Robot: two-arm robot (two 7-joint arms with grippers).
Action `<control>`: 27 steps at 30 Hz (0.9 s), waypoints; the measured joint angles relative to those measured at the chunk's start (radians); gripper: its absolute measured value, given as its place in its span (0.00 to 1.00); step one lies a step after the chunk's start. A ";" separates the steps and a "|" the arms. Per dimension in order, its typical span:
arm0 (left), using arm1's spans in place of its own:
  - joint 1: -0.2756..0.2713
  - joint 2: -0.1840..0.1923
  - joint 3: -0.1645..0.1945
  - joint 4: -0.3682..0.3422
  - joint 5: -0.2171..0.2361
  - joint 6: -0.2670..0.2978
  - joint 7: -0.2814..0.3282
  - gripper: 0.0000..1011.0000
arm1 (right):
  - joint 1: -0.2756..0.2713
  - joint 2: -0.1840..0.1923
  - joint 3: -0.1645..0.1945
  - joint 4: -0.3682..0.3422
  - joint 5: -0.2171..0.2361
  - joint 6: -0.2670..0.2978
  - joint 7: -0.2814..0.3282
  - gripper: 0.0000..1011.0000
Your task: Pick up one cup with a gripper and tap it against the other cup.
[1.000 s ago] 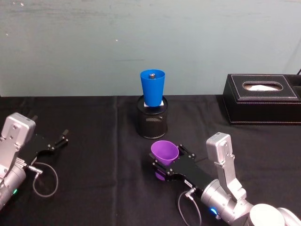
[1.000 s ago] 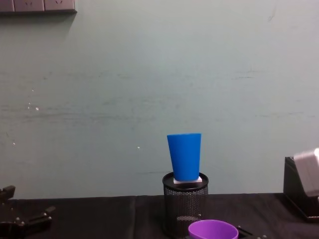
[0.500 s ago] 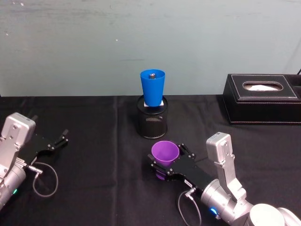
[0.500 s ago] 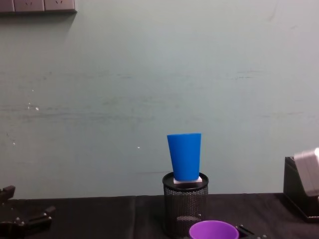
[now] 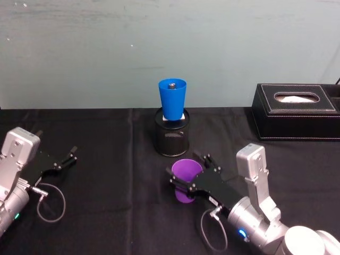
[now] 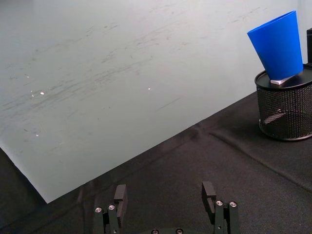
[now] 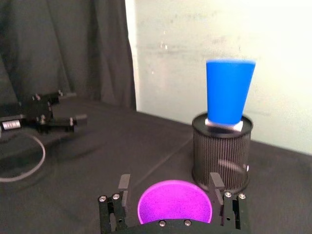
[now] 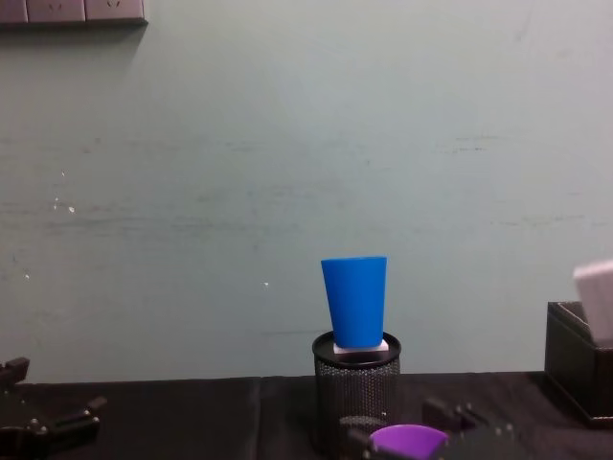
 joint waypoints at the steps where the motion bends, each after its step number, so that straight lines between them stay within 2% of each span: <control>1: 0.000 0.000 0.000 0.000 0.000 0.000 0.000 0.99 | -0.002 0.000 0.003 -0.013 0.002 -0.001 0.000 0.99; 8: 0.000 0.000 0.000 0.000 0.000 0.000 0.000 0.99 | -0.015 -0.001 0.028 -0.070 0.019 -0.007 -0.018 0.99; 14: 0.000 0.000 0.000 0.000 0.000 0.000 0.000 0.99 | -0.036 -0.014 0.072 -0.111 0.026 -0.016 -0.074 0.99; 17: 0.000 0.000 0.000 0.000 0.000 0.000 0.000 0.99 | -0.050 -0.033 0.112 -0.127 0.012 -0.022 -0.138 0.99; 18: 0.000 0.000 0.000 0.000 0.000 0.000 0.000 0.99 | -0.050 -0.033 0.112 -0.127 0.012 -0.022 -0.138 0.99; 20: 0.000 0.000 0.000 0.000 0.000 0.000 0.000 0.99 | -0.059 -0.055 0.146 -0.129 -0.012 -0.019 -0.205 0.99; 22: 0.000 0.000 0.000 0.000 0.000 0.000 0.000 0.99 | -0.060 -0.062 0.154 -0.127 -0.020 -0.014 -0.225 0.99; 23: 0.000 0.000 0.000 0.000 0.000 0.000 0.000 0.99 | -0.060 -0.075 0.168 -0.119 -0.037 -0.005 -0.266 0.99; 27: 0.000 0.000 0.000 0.000 0.000 0.000 0.000 0.99 | -0.053 -0.106 0.201 -0.082 -0.081 0.017 -0.353 0.99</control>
